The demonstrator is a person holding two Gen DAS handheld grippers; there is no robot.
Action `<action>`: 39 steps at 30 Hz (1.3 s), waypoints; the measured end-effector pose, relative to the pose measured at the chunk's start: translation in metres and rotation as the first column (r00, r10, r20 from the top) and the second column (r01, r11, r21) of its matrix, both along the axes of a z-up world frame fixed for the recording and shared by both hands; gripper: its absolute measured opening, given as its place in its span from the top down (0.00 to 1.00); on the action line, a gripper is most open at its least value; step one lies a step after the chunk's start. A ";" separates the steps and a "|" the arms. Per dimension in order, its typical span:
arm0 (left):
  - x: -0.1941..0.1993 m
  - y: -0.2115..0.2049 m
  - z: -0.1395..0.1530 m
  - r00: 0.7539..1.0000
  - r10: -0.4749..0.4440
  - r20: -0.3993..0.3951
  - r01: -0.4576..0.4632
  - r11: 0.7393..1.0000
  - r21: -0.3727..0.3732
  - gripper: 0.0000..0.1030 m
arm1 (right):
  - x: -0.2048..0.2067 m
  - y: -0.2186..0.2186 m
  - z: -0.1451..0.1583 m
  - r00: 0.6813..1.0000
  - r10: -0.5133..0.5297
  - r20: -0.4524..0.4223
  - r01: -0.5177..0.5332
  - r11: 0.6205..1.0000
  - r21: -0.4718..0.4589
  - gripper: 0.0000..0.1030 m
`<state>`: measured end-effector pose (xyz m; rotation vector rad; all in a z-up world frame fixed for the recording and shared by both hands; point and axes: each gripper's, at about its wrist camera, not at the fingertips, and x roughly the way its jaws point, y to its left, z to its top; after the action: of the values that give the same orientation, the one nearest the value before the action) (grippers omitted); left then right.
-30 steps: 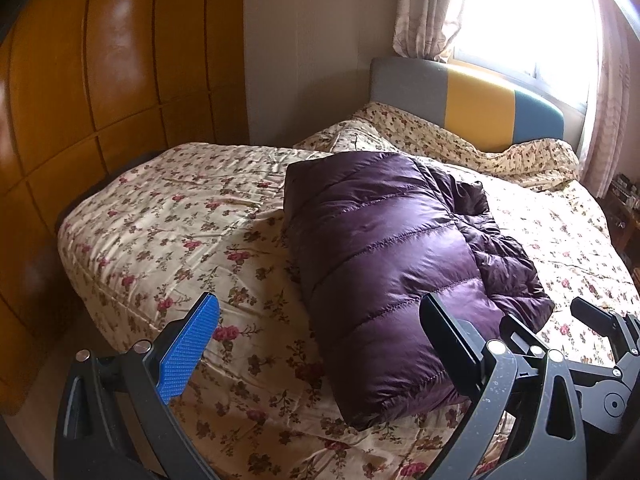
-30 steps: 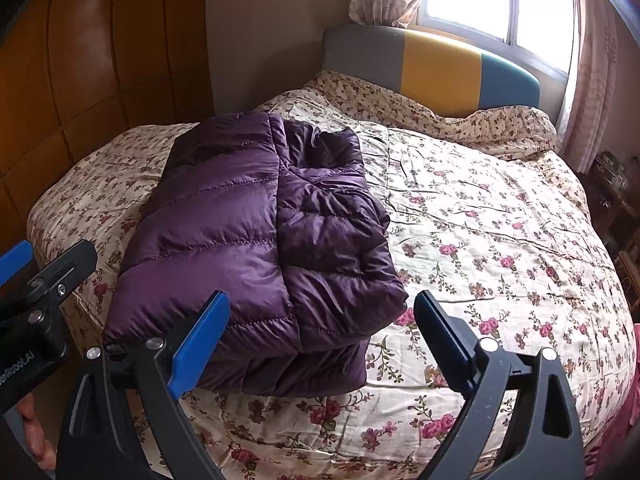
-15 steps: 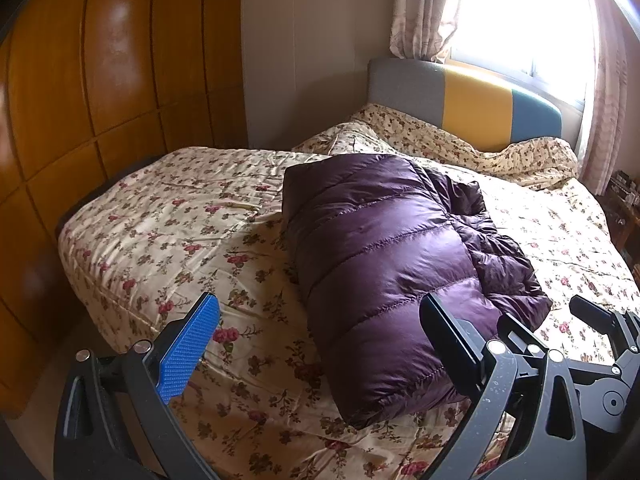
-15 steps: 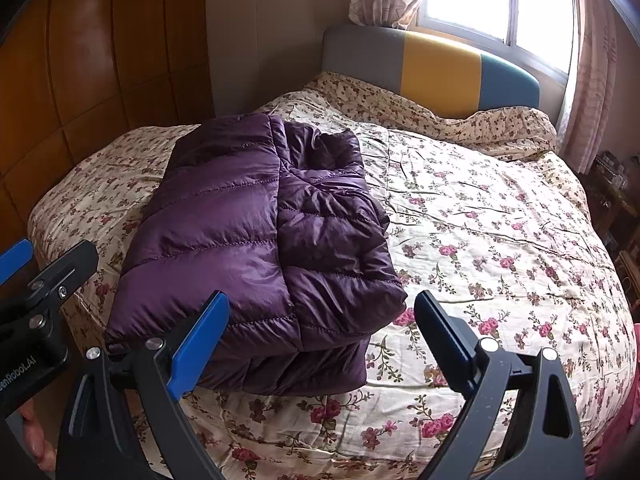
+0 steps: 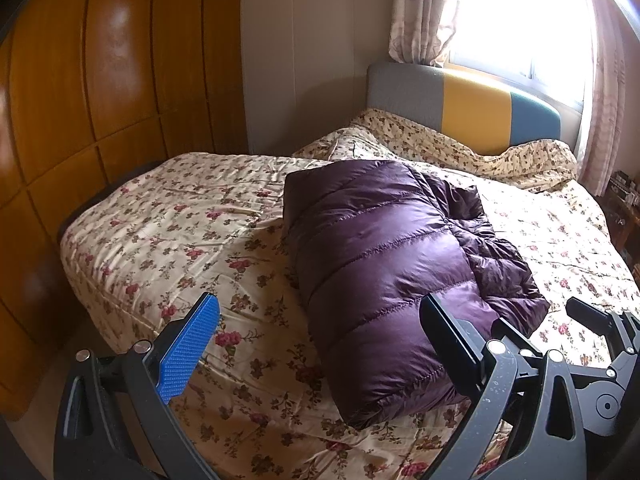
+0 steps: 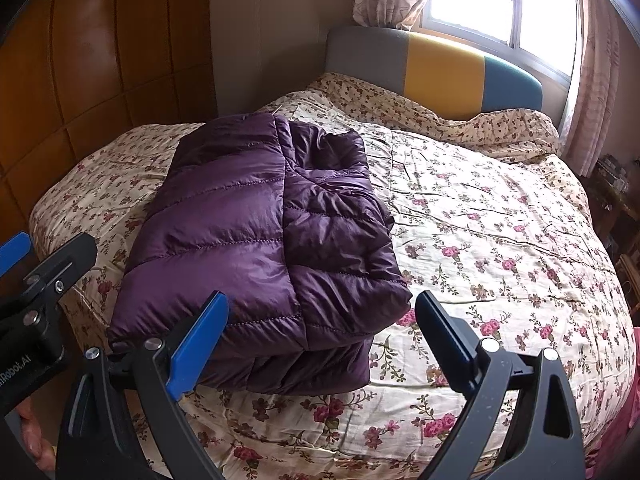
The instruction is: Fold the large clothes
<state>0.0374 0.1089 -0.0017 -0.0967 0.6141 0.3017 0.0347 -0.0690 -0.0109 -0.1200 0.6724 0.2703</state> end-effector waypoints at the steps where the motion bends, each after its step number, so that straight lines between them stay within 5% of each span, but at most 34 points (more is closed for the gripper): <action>1: 0.000 0.000 0.000 1.000 0.001 0.002 -0.001 1.000 -0.001 0.03 | 0.000 0.000 0.000 1.000 0.001 0.000 -0.001 1.000 0.000 0.09; 39: 0.009 0.008 -0.011 0.999 0.005 -0.041 -0.006 1.000 -0.026 0.03 | 0.008 0.003 -0.009 0.999 0.012 -0.037 -0.012 1.000 -0.004 0.07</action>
<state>0.0461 0.1168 -0.0124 -0.1170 0.6590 0.3014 0.0431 -0.0658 -0.0203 -0.1235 0.7091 0.2835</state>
